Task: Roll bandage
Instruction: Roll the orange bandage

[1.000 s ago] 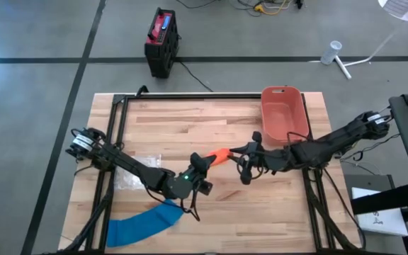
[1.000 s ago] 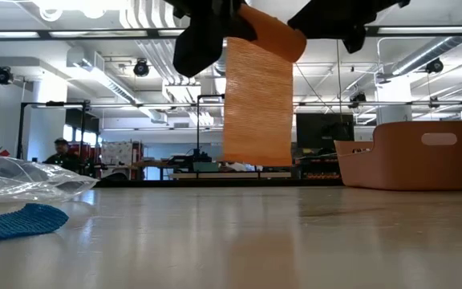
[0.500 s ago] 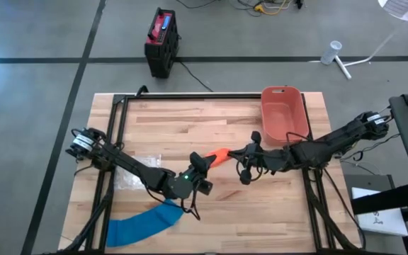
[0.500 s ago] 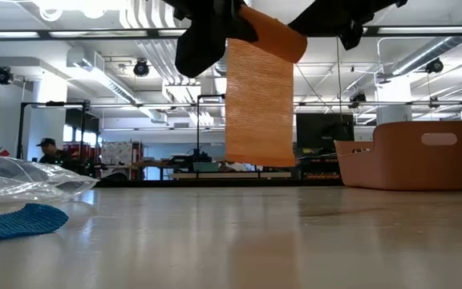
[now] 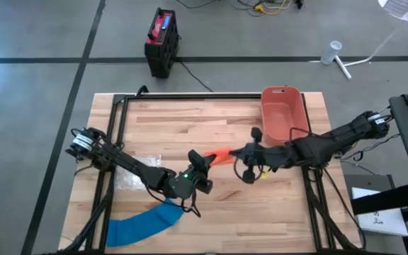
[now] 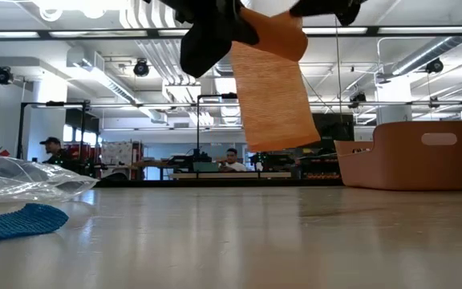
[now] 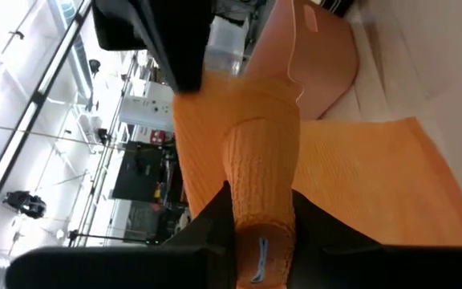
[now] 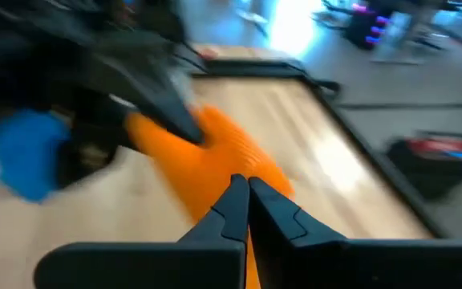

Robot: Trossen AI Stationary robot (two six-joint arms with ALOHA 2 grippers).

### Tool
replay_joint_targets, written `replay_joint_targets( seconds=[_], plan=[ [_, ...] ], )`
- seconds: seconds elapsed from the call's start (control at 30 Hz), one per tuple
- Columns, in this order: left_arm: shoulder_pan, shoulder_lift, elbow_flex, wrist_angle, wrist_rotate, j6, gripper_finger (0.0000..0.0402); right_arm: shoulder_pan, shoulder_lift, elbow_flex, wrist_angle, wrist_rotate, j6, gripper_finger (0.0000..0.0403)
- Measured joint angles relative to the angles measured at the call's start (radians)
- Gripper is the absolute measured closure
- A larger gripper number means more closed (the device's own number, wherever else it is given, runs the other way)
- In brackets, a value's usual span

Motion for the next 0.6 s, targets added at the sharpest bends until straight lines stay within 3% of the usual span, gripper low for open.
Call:
replay_joint_targets(
  seconds=[0.27,0.47,0.6],
  plan=[
    [-0.008,0.0,-0.002,-0.009,-0.005,-0.023,0.0352,-0.002,-0.003,0.078,-0.261,0.235,0.011,0.0402],
    [-0.006,-0.001,-0.002,-0.008,-0.026,-0.033,0.0352,0.015,-0.004,0.093,-0.282,0.165,0.016,0.0402],
    [-0.007,-0.001,-0.002,-0.01,-0.03,-0.051,0.0351,0.061,-0.005,0.076,-0.181,0.138,-0.062,0.04]
  ],
)
